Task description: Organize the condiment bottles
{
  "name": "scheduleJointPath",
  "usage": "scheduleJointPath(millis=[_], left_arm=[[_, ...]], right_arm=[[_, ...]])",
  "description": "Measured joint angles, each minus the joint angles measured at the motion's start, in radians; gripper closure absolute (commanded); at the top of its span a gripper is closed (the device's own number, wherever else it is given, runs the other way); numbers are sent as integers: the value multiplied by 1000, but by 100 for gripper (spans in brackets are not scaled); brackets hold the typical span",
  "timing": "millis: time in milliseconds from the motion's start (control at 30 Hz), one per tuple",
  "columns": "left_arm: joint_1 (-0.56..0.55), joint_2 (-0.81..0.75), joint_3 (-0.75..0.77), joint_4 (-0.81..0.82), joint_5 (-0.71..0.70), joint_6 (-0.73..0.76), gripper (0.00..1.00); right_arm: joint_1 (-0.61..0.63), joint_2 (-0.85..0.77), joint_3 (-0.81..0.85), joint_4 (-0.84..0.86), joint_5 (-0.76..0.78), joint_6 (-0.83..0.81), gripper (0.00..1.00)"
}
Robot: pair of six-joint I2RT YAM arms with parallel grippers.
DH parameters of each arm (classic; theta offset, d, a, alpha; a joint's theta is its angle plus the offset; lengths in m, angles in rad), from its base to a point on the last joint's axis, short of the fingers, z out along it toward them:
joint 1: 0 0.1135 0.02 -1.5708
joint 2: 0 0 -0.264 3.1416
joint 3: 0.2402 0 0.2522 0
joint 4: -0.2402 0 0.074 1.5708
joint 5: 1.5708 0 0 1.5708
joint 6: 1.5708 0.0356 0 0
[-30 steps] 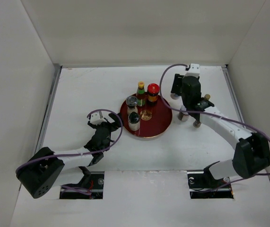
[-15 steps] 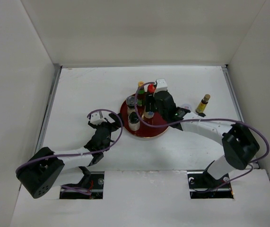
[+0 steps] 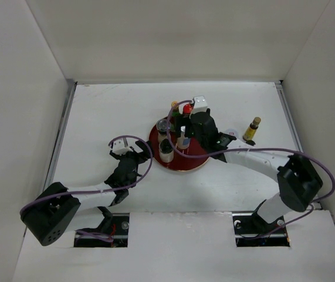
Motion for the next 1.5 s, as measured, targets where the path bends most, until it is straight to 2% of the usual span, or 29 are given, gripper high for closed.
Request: scheduleJointPath(millis=[100, 200, 367, 533, 900, 933, 1067, 1167, 1500], left_arm=[[0, 0, 0, 0, 3, -2, 0], [0, 0, 0, 0, 3, -4, 0], [0, 0, 0, 0, 4, -8, 0], [0, 13, 0, -2, 10, -11, 0], [0, 17, 4, 0, 18, -14, 0], [0, 19, 4, 0, 18, -14, 0], [0, 21, 4, 0, 21, -14, 0], [0, 21, 4, -1, 21, -14, 0], [2, 23, 5, -1, 22, -14, 0]], right_arm=[[-3, -103, -27, -3, 4, 1, 0], [-32, -278, -101, -3, 25, 13, 0], [-193, -462, -218, -34, 109, 74, 0], [-330, -397, -275, -140, 137, 129, 0], [-383, -231, -281, -176, 98, 155, 0], [-386, -220, -281, -175, 95, 158, 2], [-394, -179, -278, -174, 85, 163, 19], [-399, -166, -272, -174, 77, 161, 37], [-391, -263, -232, -175, 76, 101, 40]])
